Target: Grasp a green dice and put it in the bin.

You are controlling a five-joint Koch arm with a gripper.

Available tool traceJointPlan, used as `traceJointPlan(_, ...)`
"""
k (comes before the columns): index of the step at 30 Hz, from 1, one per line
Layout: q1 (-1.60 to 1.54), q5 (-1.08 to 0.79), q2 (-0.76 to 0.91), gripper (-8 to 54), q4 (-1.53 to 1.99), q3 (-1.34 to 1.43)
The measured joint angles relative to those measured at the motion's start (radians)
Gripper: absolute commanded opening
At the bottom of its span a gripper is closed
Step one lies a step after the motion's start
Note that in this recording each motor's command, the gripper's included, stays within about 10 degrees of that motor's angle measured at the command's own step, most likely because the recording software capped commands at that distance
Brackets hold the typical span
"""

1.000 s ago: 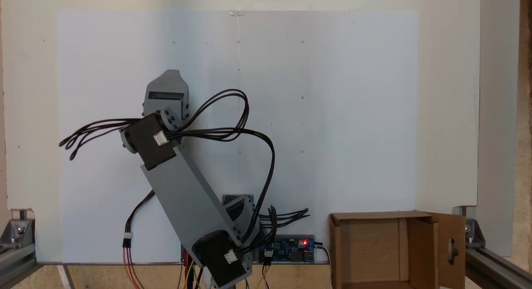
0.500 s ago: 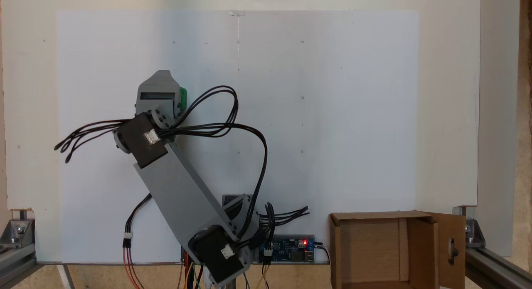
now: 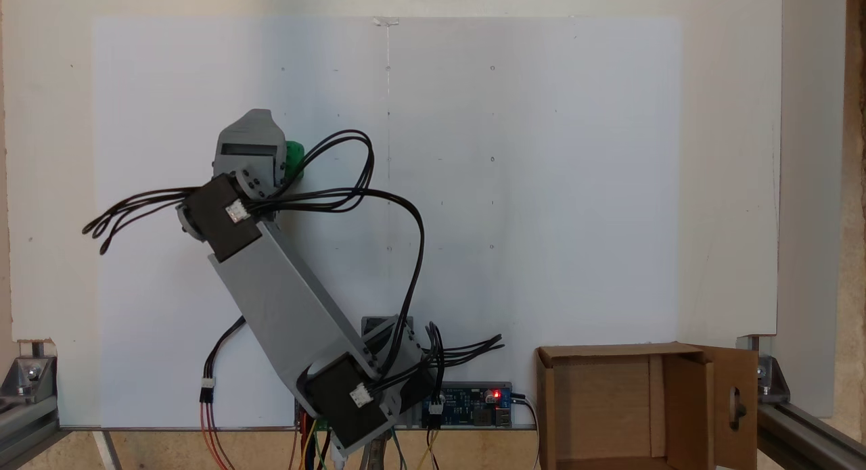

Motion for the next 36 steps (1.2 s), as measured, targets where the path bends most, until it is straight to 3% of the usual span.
traceJointPlan(21,0.044,0.009,-0.032,42.4,0.198,-0.002)
traceJointPlan(36,0.048,0.137,-0.084,42.4,0.229,-0.112)
